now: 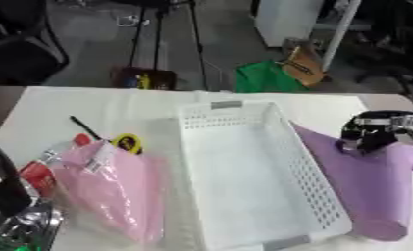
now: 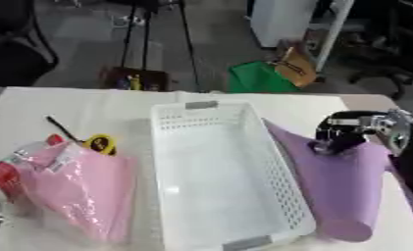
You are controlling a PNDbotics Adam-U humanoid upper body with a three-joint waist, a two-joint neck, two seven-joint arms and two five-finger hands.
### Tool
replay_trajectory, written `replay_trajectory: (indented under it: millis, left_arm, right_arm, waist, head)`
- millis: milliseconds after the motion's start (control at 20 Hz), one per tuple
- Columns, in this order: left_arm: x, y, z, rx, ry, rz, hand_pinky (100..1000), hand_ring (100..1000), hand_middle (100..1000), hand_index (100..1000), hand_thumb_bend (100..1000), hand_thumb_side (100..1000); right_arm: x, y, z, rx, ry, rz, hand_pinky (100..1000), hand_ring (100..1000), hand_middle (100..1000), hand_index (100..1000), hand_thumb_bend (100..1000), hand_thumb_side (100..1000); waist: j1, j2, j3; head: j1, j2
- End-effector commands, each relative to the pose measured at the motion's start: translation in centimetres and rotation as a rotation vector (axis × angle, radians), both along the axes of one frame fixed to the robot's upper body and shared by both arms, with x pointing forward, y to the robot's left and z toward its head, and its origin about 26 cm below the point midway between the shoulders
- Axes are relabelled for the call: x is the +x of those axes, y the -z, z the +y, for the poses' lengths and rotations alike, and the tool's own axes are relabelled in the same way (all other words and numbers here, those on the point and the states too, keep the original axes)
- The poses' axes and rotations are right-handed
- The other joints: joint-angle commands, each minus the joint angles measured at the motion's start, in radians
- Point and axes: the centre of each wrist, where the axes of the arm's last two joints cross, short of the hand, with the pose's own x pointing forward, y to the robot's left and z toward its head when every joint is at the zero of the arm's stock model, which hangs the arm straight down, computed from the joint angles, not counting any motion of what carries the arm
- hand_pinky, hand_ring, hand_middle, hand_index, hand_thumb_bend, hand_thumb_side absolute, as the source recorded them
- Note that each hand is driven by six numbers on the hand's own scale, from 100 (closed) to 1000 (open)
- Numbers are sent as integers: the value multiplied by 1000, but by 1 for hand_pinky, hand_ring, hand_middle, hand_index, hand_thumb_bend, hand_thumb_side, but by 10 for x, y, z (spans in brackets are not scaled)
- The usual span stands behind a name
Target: Pick up objects on the table and place them in the box.
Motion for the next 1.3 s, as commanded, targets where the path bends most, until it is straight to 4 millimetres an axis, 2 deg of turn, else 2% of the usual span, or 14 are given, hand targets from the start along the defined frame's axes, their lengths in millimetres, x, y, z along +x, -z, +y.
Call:
replay_trajectory:
  millis: [50,250,400,450,550,800,850,900,950,1300]
  left_arm:
    - [-2,-5,-2,-13,12,-22,686,649,733,750,100,981]
    - [-2,-6,-2,-13,12,-22,686,649,733,751,100,981]
    - [-2,-6,-2,-14,12,-22,686,649,734,751,100,981]
    - [-2,-6,-2,-15,12,-22,686,649,734,751,100,979]
    - [-2,-6,-2,-15,11,-23,686,650,735,750,100,979]
    - [-2,-6,-2,-17,10,-22,686,650,735,750,100,979]
    - [-2,-7,-2,-17,10,-22,686,650,735,751,100,979]
    - [-2,-6,-2,-17,10,-22,686,650,735,751,100,979]
    - [-2,-6,-3,-17,10,-22,685,650,736,751,100,979]
    - [-2,-7,-3,-19,11,-21,685,650,736,751,100,979]
  right_arm:
    - [-9,26,-10,-229,-350,400,502,509,462,600,148,227]
    - [-12,29,-13,-214,-333,425,476,476,433,575,100,243]
    - [-13,31,-14,-203,-326,436,460,457,413,559,100,261]
    - [-13,32,-15,-199,-324,437,425,410,367,530,100,321]
    - [-13,31,-15,-194,-322,436,411,387,347,519,100,344]
    - [-14,31,-15,-189,-320,435,403,375,336,511,100,326]
    - [-14,31,-15,-190,-320,436,396,372,333,505,100,273]
    - [-14,32,-15,-192,-320,438,396,372,333,505,100,273]
    - [-14,32,-15,-193,-320,439,382,364,326,493,100,225]
    - [-15,34,-17,-180,-317,437,331,318,284,460,100,242]
  waist:
    - [13,-8,-3]
    - [14,-7,-1]
    - [15,-4,-1]
    - [15,-3,-1]
    - [16,-2,-1]
    - [17,0,-2]
    - [16,0,-2]
    - [16,0,-2]
    - [16,0,-2]
    - [16,2,1]
  head:
    - [0,-6]
    - [-3,-9]
    - [-5,-10]
    - [-5,-9]
    - [-5,-9]
    - [-5,-8]
    - [-5,-9]
    - [-6,-9]
    - [-6,-10]
    - [-10,-16]
